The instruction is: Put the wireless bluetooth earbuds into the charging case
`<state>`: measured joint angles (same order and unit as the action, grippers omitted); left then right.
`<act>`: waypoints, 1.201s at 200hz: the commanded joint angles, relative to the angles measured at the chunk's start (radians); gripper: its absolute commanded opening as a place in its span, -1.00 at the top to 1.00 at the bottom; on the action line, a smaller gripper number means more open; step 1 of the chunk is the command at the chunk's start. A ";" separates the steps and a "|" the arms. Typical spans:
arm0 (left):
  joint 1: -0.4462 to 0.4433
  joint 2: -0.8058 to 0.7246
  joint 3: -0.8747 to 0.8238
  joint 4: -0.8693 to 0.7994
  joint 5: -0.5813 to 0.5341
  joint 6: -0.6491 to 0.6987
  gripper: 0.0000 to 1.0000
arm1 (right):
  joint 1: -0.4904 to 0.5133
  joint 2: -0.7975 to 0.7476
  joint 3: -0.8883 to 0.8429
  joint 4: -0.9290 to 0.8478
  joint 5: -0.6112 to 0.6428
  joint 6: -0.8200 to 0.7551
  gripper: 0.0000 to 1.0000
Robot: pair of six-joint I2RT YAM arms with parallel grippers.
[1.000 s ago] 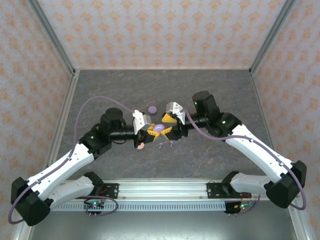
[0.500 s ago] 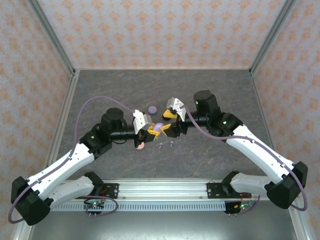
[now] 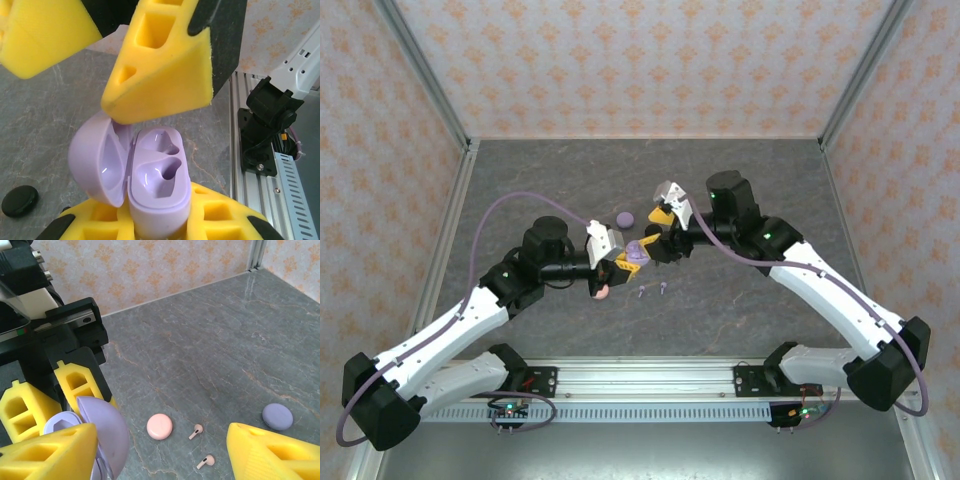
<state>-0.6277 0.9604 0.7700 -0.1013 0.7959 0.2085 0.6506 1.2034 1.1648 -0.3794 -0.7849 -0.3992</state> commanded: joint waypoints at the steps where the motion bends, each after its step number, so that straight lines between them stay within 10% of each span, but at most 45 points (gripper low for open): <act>1: -0.009 -0.014 0.025 0.012 0.005 0.014 0.65 | -0.021 -0.042 0.021 0.025 0.019 0.049 -0.38; 91: -0.009 -0.077 -0.027 0.000 -0.046 -0.010 0.67 | -0.052 -0.106 -0.024 -0.177 0.478 0.433 -0.37; 240: -0.009 -0.214 -0.078 -0.049 -0.074 -0.035 0.72 | 0.183 0.472 -0.039 -0.181 0.500 0.860 0.14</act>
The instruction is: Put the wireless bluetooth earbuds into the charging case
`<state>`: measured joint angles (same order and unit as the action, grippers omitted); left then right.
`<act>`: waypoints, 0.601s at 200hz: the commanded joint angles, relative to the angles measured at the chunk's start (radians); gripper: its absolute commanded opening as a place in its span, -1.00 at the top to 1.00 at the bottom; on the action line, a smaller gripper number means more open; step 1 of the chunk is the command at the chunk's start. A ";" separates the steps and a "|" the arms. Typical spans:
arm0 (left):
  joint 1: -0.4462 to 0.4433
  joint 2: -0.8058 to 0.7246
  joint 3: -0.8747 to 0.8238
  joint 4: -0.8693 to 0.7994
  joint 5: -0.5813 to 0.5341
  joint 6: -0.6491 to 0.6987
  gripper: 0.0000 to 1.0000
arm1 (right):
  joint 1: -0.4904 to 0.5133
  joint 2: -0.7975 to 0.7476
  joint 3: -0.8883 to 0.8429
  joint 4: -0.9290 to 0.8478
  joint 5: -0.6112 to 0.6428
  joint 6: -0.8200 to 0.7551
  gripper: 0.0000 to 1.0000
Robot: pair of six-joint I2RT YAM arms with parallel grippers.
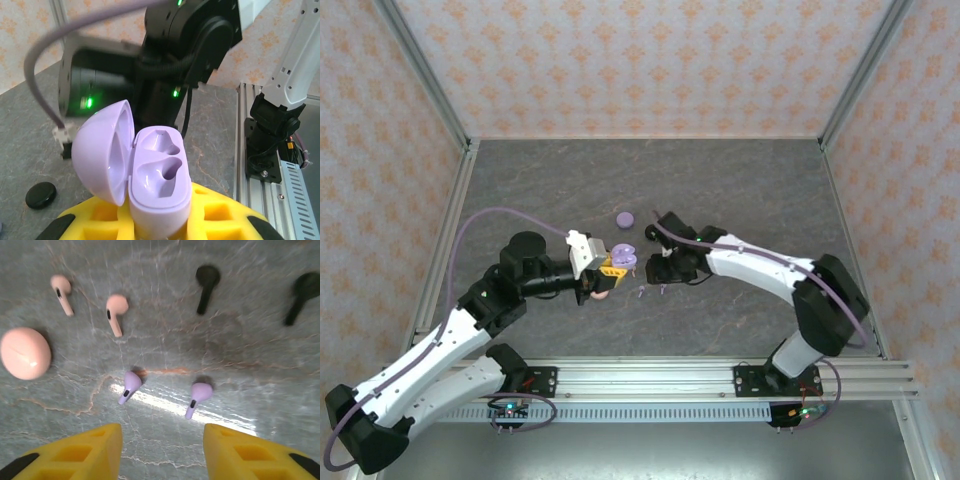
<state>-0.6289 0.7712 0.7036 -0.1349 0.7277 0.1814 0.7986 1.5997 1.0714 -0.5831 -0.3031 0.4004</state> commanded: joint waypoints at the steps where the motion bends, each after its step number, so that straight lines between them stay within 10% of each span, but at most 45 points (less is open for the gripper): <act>1: -0.008 -0.025 -0.012 -0.015 -0.006 -0.008 0.72 | 0.037 0.079 0.056 0.023 0.018 0.061 0.15; 120: -0.008 -0.064 -0.024 -0.022 -0.011 -0.003 0.74 | 0.071 0.279 0.139 0.039 -0.031 0.106 0.33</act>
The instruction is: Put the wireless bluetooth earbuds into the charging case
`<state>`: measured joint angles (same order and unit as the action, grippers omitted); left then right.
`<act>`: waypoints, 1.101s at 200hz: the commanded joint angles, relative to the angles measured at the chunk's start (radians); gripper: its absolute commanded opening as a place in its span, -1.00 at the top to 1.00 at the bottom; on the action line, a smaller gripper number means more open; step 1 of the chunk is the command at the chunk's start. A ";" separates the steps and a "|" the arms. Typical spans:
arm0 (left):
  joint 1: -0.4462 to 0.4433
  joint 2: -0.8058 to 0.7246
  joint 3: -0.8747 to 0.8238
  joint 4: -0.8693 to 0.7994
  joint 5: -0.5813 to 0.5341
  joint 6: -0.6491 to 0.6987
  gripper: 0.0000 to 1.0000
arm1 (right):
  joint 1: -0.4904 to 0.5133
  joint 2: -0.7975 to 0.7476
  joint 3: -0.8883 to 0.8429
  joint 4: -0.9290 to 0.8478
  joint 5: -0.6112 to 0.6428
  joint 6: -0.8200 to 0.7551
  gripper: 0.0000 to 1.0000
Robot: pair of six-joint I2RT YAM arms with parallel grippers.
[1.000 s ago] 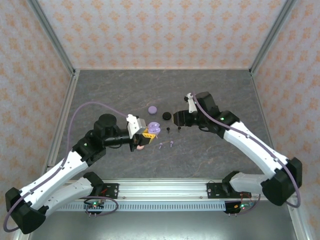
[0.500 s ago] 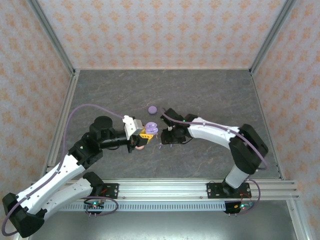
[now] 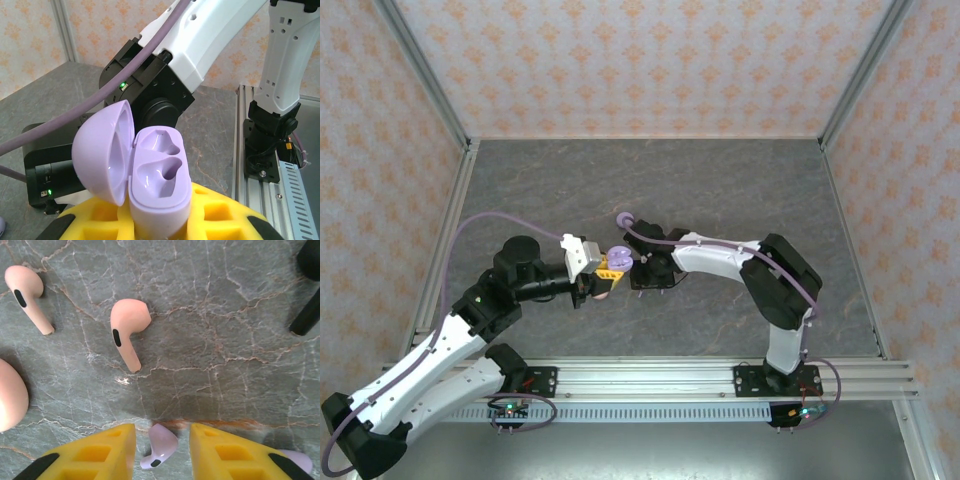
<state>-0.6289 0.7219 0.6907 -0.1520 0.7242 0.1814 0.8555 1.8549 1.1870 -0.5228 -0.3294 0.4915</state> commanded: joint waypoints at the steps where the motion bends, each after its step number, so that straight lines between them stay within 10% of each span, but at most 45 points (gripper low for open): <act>1: -0.008 -0.015 -0.011 -0.004 -0.008 -0.003 0.74 | 0.014 0.024 0.023 -0.021 -0.005 0.015 0.33; 116: -0.008 -0.016 -0.011 -0.001 -0.012 -0.006 0.74 | 0.032 0.035 0.008 -0.054 0.035 -0.013 0.59; 220: -0.008 0.003 -0.020 0.032 0.007 -0.032 0.74 | -0.085 -0.263 -0.080 -0.045 0.084 -0.173 0.61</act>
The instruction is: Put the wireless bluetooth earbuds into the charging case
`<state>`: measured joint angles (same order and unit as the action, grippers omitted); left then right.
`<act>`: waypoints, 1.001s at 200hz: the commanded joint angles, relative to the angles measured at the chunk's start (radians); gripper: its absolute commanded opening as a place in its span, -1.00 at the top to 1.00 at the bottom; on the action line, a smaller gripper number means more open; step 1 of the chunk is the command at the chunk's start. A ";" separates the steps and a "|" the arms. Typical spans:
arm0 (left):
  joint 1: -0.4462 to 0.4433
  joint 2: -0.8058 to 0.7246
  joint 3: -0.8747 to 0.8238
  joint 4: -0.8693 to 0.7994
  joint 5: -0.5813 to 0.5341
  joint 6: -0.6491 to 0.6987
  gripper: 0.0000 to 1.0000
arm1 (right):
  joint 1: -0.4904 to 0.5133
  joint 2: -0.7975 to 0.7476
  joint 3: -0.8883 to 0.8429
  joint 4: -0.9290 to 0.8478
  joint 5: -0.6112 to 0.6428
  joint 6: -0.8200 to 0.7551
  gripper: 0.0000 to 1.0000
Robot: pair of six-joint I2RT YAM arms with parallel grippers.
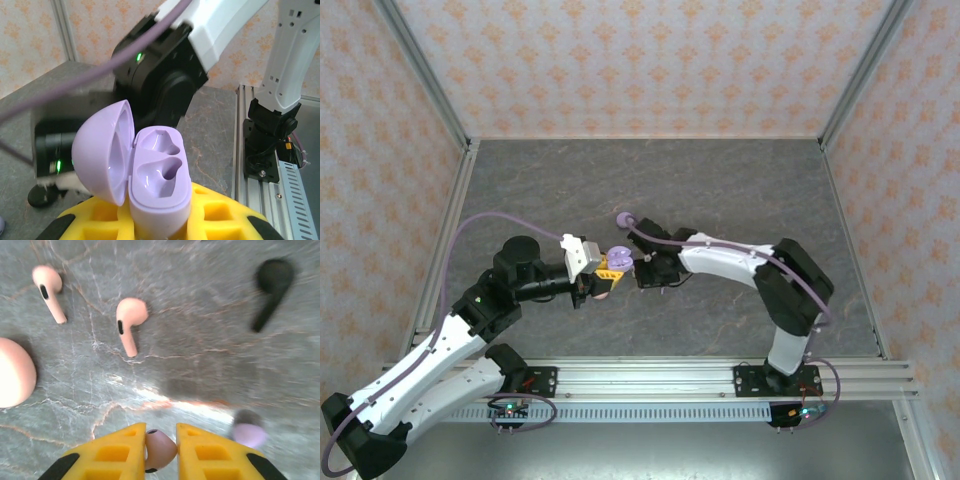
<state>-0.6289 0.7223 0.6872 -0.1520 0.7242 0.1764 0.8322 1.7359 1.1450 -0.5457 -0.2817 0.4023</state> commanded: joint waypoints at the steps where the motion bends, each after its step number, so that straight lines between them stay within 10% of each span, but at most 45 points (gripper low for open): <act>1: -0.008 0.004 -0.018 0.034 0.008 -0.027 0.74 | -0.064 -0.150 -0.039 -0.022 0.036 -0.087 0.61; 99: -0.017 0.213 0.000 0.153 0.056 -0.049 0.79 | -0.125 -0.615 0.024 -0.052 0.014 -0.458 0.60; 200: -0.022 0.309 0.034 0.190 0.078 -0.045 0.81 | 0.065 -0.618 0.080 -0.026 0.031 -0.641 0.60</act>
<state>-0.6418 1.0344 0.6865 -0.0174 0.7784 0.1349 0.8715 1.1034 1.2045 -0.5873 -0.2577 -0.1844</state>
